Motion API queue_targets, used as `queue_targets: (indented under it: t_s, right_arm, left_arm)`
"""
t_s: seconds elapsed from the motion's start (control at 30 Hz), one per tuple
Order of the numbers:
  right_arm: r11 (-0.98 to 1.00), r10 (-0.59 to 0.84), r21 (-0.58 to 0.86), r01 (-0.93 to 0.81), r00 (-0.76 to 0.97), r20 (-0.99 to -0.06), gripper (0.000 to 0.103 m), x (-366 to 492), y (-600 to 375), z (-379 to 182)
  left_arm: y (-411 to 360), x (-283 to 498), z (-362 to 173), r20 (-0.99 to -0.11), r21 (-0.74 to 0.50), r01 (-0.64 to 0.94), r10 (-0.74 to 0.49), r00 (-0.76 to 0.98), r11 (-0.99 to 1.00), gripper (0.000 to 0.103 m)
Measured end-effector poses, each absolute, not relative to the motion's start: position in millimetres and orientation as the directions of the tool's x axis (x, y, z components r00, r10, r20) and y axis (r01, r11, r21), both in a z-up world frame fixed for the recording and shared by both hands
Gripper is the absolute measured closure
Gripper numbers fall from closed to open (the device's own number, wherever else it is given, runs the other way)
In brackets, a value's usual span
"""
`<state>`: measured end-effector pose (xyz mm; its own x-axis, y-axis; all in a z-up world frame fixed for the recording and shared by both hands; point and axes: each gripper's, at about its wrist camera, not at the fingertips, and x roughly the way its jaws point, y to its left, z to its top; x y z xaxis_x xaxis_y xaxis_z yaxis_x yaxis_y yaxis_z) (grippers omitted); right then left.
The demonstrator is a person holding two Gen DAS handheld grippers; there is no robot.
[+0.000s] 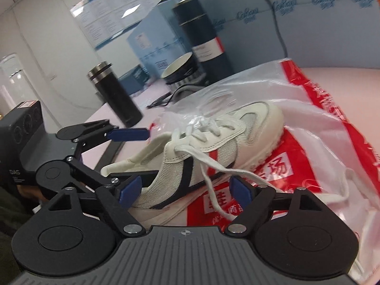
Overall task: Lace up shoes with both hands
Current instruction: 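Open both tools and release the lace over the sneaker, then grasp the white lace end with the right tool and lift it up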
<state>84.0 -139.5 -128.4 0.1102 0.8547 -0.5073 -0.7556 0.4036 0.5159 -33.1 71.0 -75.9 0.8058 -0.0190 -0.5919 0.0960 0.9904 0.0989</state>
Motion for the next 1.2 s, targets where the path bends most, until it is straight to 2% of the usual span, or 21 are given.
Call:
queue_targets:
  t_s: [0.03, 0.07, 0.1, 0.2, 0.23, 0.3, 0.4, 0.47, 0.53, 0.6, 0.7, 0.83, 0.97, 1.13, 1.2]
  right_arm:
    - [0.376, 0.857, 0.586, -0.718, 0.029, -0.514, 0.026, 93, -141, -133]
    - [0.314, 0.876, 0.685, -0.657, -0.077, -0.476, 0.027, 101, -144, -141]
    - [0.252, 0.888, 0.774, -0.581, -0.178, -0.423, 0.033, 109, -148, -148]
    - [0.123, 0.943, 0.914, -0.386, -0.242, -0.229, 0.039, 113, -172, -158]
    - [0.011, 0.964, 0.954, -0.298, -0.250, -0.089, 0.036, 113, -181, -160]
    - [-0.208, 0.968, 0.962, -0.178, -0.182, 0.175, 0.027, 106, -197, -158]
    - [-0.389, 0.920, 0.911, -0.136, -0.008, 0.392, 0.020, 100, -215, -151]
    - [-0.484, 0.856, 0.865, -0.134, 0.131, 0.500, 0.013, 98, -230, -151]
    - [-0.523, 0.792, 0.839, -0.149, 0.278, 0.543, 0.012, 100, -249, -153]
    - [-0.489, 0.739, 0.861, -0.140, 0.458, 0.495, 0.010, 101, -276, -160]
    - [-0.309, 0.713, 0.944, -0.114, 0.629, 0.309, 0.010, 104, -318, -160]
    - [-0.066, 0.695, 0.994, -0.089, 0.711, 0.110, 0.010, 98, -359, -149]
    - [0.112, 0.650, 0.993, -0.048, 0.759, -0.036, 0.009, 81, -376, -144]
    - [0.256, 0.627, 0.966, -0.027, 0.765, -0.145, 0.009, 65, -363, -148]
    - [0.240, 0.653, 0.970, -0.034, 0.745, -0.136, 0.009, 64, -355, -152]
  left_arm:
    - [72, -34, -76, -0.591, 0.102, 0.094, -0.015, 0.806, 0.990, 0.018]
    - [73, -34, -75, -0.590, 0.101, 0.087, -0.011, 0.807, 0.991, 0.018]
    - [74, -35, -75, -0.588, 0.093, 0.081, -0.011, 0.809, 0.992, 0.017]
    - [78, -38, -73, -0.582, 0.069, 0.063, -0.012, 0.813, 0.996, 0.011]
    - [78, -38, -74, -0.585, 0.075, 0.054, 0.000, 0.811, 0.996, 0.011]
    - [77, -37, -76, -0.586, 0.076, 0.043, 0.010, 0.810, 0.996, 0.011]
    - [74, -35, -77, -0.591, 0.078, 0.042, 0.013, 0.807, 0.996, 0.011]
    - [71, -33, -78, -0.596, 0.079, 0.052, 0.005, 0.803, 0.996, 0.011]
    - [68, -32, -78, -0.596, 0.085, 0.059, 0.004, 0.803, 0.995, 0.011]
    - [66, -31, -79, -0.597, 0.092, 0.060, 0.007, 0.802, 0.994, 0.011]
    - [66, -29, -80, -0.601, 0.090, 0.055, 0.010, 0.799, 0.994, 0.011]
    - [67, -29, -80, -0.601, 0.090, 0.058, 0.008, 0.799, 0.994, 0.011]
    - [68, -29, -80, -0.603, 0.085, 0.058, 0.005, 0.798, 0.995, 0.011]
    - [67, -28, -80, -0.602, 0.093, 0.062, 0.006, 0.798, 0.994, 0.011]
    - [66, -28, -80, -0.603, 0.097, 0.066, 0.006, 0.798, 0.993, 0.011]
